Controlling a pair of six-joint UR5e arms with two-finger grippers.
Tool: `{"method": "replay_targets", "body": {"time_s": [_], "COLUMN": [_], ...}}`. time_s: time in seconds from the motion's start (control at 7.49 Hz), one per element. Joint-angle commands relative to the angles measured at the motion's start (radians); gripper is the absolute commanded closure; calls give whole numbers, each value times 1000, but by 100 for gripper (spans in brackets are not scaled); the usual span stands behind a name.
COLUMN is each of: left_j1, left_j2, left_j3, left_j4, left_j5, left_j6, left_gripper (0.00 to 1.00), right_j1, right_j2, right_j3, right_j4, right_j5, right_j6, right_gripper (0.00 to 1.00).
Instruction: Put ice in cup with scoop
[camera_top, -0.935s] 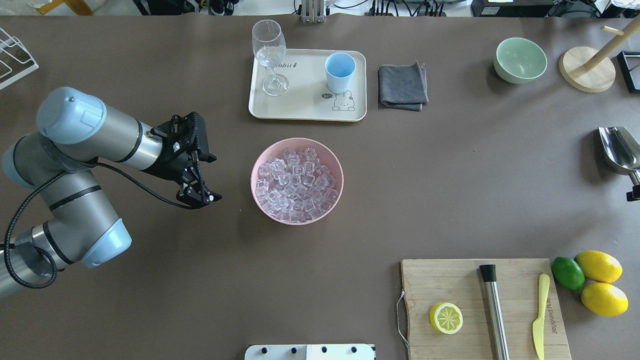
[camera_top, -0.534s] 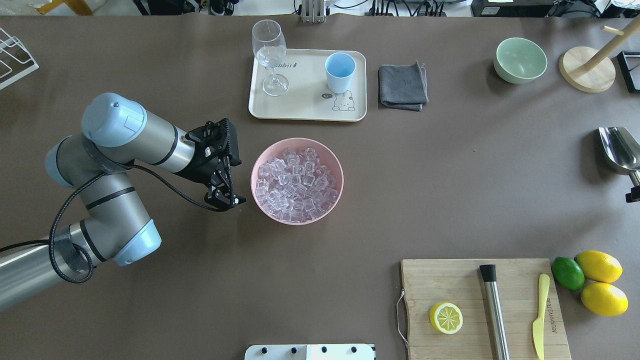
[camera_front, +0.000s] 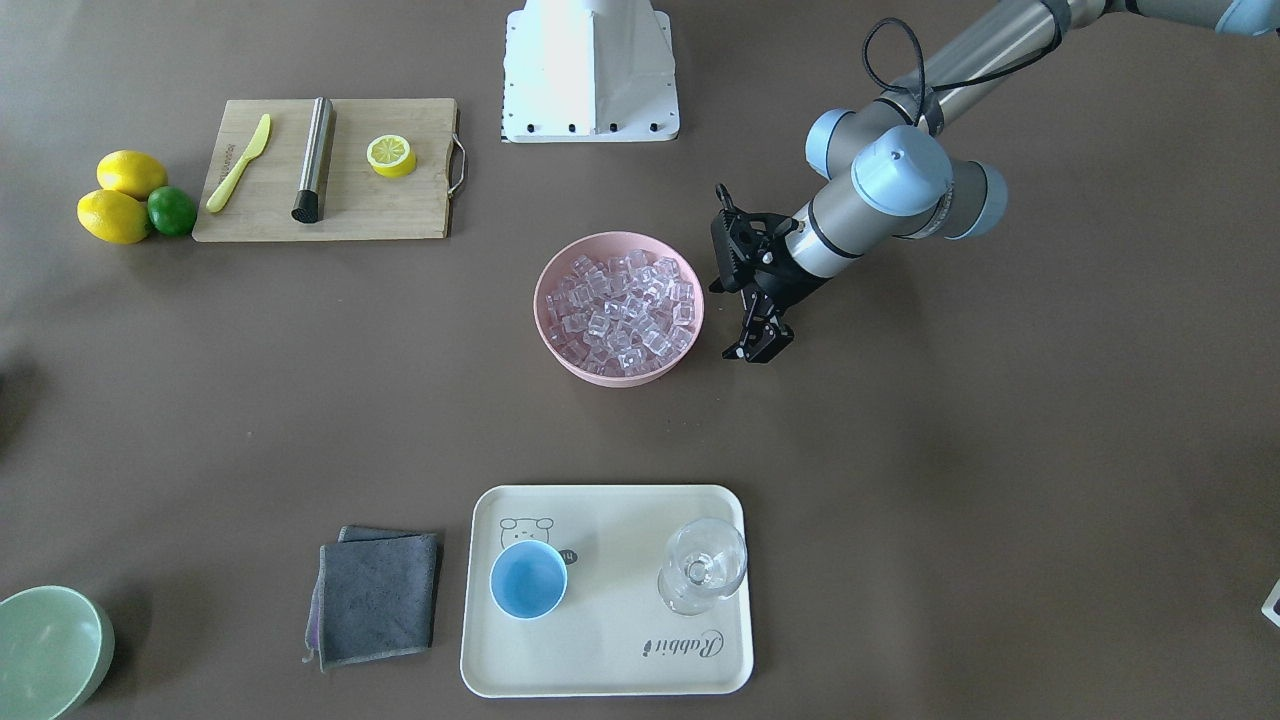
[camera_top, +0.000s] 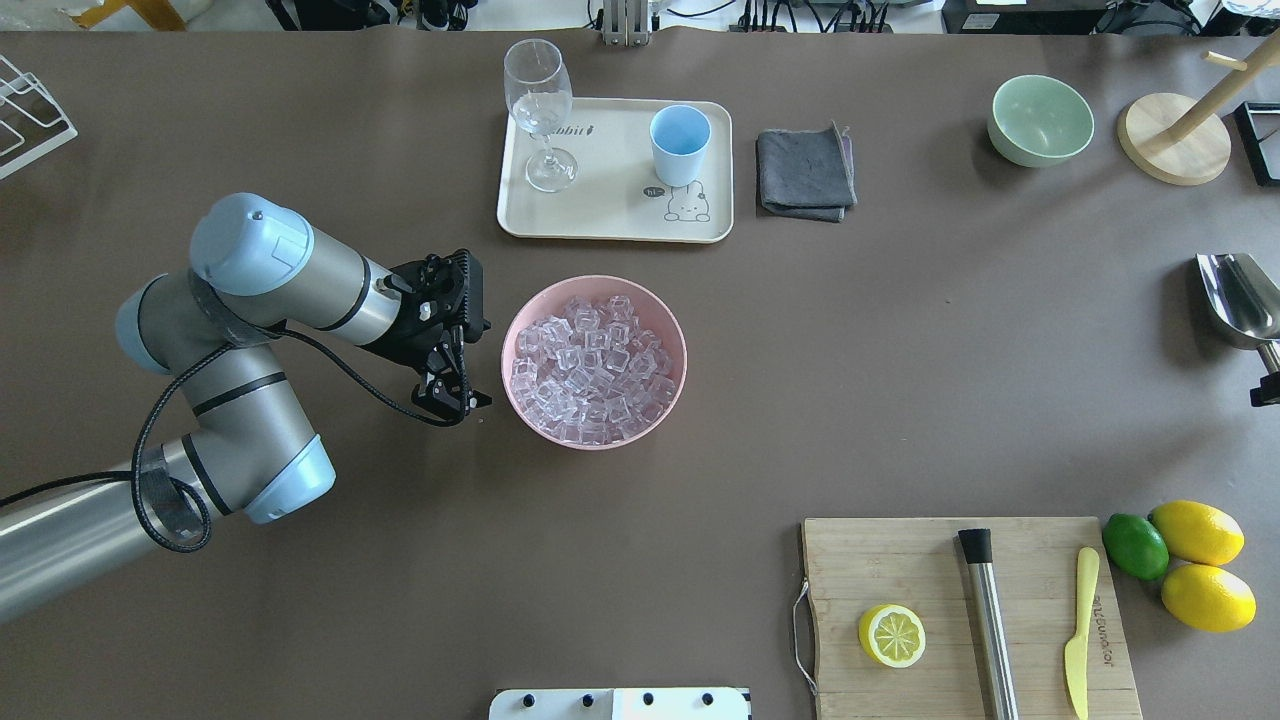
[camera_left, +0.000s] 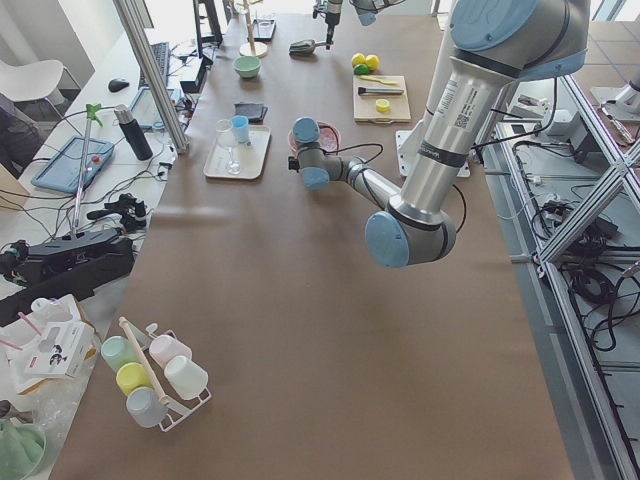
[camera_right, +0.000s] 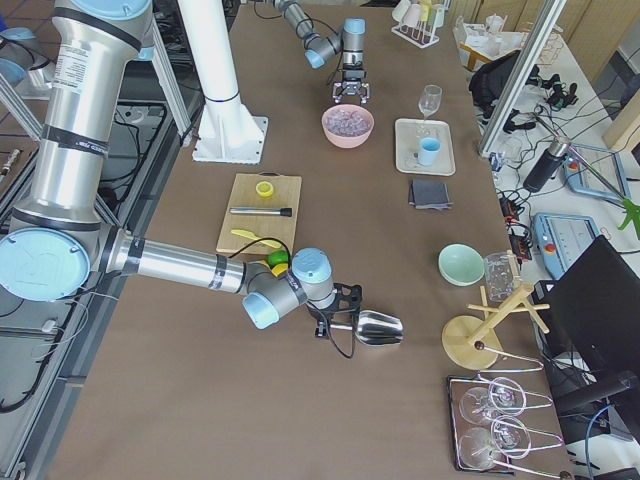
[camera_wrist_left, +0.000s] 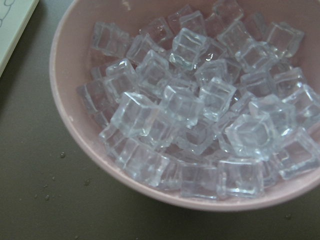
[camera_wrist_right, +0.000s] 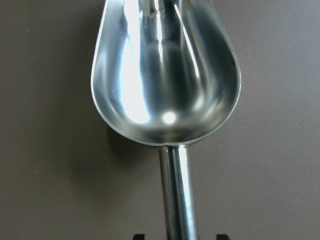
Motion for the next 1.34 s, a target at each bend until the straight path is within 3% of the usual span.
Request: {"method": "replay_targets", "body": {"time_s": [0.0,0.53,0.8,1.2], "left_j1": [2,-9,-8,-8], "left_j2": [-4,6,6,6], "left_j3": [12,12,12,12], "left_j4": [-21,-21,-21,-21], "left_j5": [0,-5,-3,-3], "left_j6": [5,4,2,1], "left_gripper": [1,1,1,1], "right_j1": [-2,-2,-2,-4], "right_j2": [0,0,0,0], "right_j3": [0,0,0,0], "right_j4": [1,1,1,1], "right_j5": [0,0,0,0], "right_j6": [0,-2,0,-2], "right_gripper": [49,51,59,62]}}
